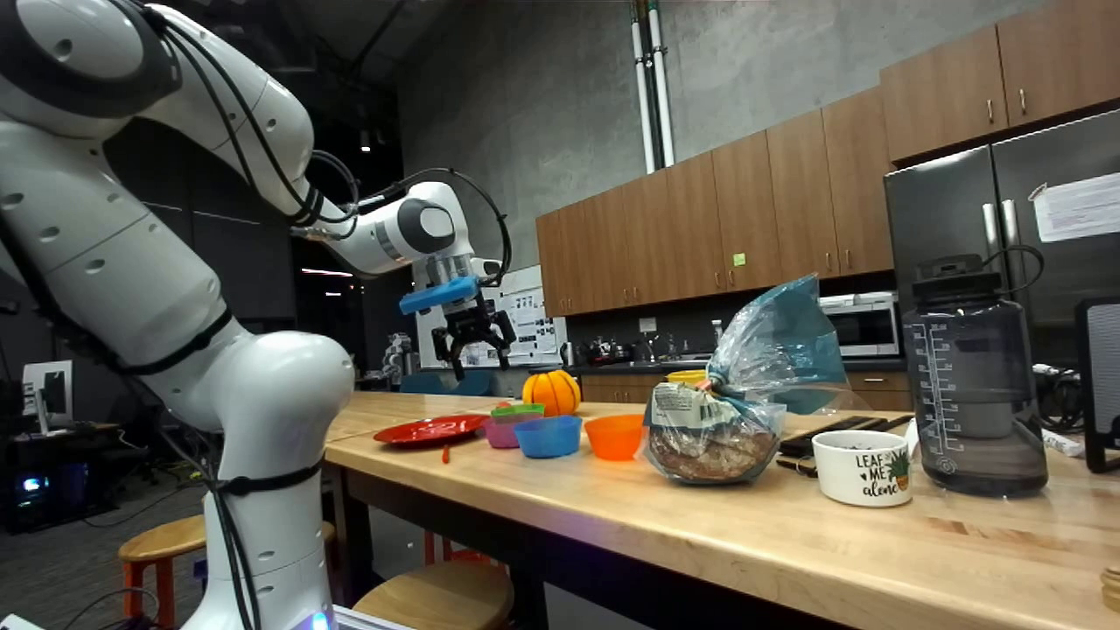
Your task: Put the red object in the orange bowl
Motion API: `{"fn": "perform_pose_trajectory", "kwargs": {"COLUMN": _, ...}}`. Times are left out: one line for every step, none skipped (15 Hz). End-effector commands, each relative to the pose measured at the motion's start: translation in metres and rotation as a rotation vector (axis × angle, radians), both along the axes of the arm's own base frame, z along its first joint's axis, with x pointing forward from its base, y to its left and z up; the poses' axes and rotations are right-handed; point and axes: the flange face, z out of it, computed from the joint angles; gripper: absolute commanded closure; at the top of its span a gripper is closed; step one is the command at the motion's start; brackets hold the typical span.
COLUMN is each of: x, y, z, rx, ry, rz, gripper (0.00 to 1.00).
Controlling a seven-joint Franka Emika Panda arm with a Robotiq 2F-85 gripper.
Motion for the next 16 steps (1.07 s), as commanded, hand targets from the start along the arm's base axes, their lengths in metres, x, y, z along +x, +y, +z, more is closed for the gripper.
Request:
{"fn": "perform_pose_trajectory", "kwargs": {"x": 0.006, "y": 0.011, "z": 0.002, "rx": 0.002, "ry": -0.005, "rz": 0.018, "gripper": 0.00}}
{"fn": "perform_pose_trajectory", "kwargs": {"x": 0.009, "y": 0.017, "z": 0.002, "rx": 0.003, "ry": -0.010, "rz": 0.025, "gripper": 0.00}}
{"fn": "perform_pose_trajectory", "kwargs": {"x": 0.011, "y": 0.022, "z": 0.003, "rx": 0.009, "ry": -0.015, "rz": 0.037, "gripper": 0.00}}
{"fn": "perform_pose_trajectory", "kwargs": {"x": 0.014, "y": 0.028, "z": 0.004, "rx": 0.015, "ry": -0.022, "rz": 0.047, "gripper": 0.00}}
{"fn": "perform_pose_trajectory", "kwargs": {"x": 0.018, "y": 0.035, "z": 0.005, "rx": 0.024, "ry": -0.032, "rz": 0.058, "gripper": 0.00}}
{"fn": "perform_pose_trajectory", "kwargs": {"x": 0.022, "y": 0.041, "z": 0.004, "rx": 0.027, "ry": -0.042, "rz": 0.068, "gripper": 0.00}}
{"fn": "perform_pose_trajectory", "kwargs": {"x": 0.026, "y": 0.047, "z": 0.004, "rx": 0.028, "ry": -0.050, "rz": 0.080, "gripper": 0.00}}
{"fn": "perform_pose_trajectory", "kwargs": {"x": 0.031, "y": 0.054, "z": 0.003, "rx": 0.029, "ry": -0.056, "rz": 0.089, "gripper": 0.00}}
{"fn": "perform_pose_trajectory", "kwargs": {"x": 0.035, "y": 0.059, "z": 0.002, "rx": 0.026, "ry": -0.063, "rz": 0.096, "gripper": 0.00}}
{"fn": "perform_pose_trajectory", "kwargs": {"x": 0.041, "y": 0.065, "z": 0.000, "rx": 0.024, "ry": -0.072, "rz": 0.105, "gripper": 0.00}}
{"fn": "perform_pose_trajectory", "kwargs": {"x": 0.047, "y": 0.071, "z": -0.001, "rx": 0.024, "ry": -0.079, "rz": 0.110, "gripper": 0.00}}
{"fn": "perform_pose_trajectory", "kwargs": {"x": 0.053, "y": 0.076, "z": -0.002, "rx": 0.022, "ry": -0.087, "rz": 0.116, "gripper": 0.00}}
{"fn": "perform_pose_trajectory", "kwargs": {"x": 0.060, "y": 0.082, "z": -0.002, "rx": 0.019, "ry": -0.097, "rz": 0.121, "gripper": 0.00}}
{"fn": "perform_pose_trajectory", "kwargs": {"x": 0.065, "y": 0.086, "z": -0.002, "rx": 0.019, "ry": -0.101, "rz": 0.128, "gripper": 0.00}}
{"fn": "perform_pose_trajectory", "kwargs": {"x": 0.071, "y": 0.091, "z": -0.003, "rx": 0.019, "ry": -0.108, "rz": 0.130, "gripper": 0.00}}
{"fn": "perform_pose_trajectory", "kwargs": {"x": 0.076, "y": 0.095, "z": -0.002, "rx": 0.023, "ry": -0.113, "rz": 0.130, "gripper": 0.00}}
